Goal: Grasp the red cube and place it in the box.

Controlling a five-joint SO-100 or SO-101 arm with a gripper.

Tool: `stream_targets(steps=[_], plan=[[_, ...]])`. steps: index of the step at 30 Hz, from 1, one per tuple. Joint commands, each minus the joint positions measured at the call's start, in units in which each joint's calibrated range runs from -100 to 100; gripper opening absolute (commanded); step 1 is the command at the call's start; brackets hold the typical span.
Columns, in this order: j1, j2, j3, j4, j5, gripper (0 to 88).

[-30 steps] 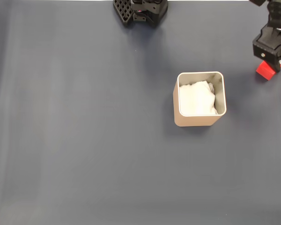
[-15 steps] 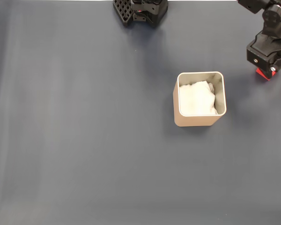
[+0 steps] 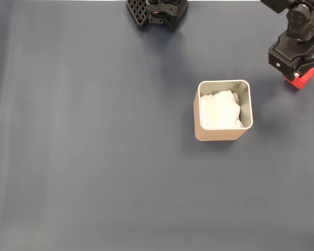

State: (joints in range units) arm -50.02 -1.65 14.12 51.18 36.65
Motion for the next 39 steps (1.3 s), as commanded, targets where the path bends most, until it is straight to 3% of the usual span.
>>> stream_targets(steps=[1, 39], plan=[[-0.1, -3.6, -0.3, -1.0, 0.2, 34.1], [1.9, 0.4, 1.5, -7.6, 1.9, 34.4]])
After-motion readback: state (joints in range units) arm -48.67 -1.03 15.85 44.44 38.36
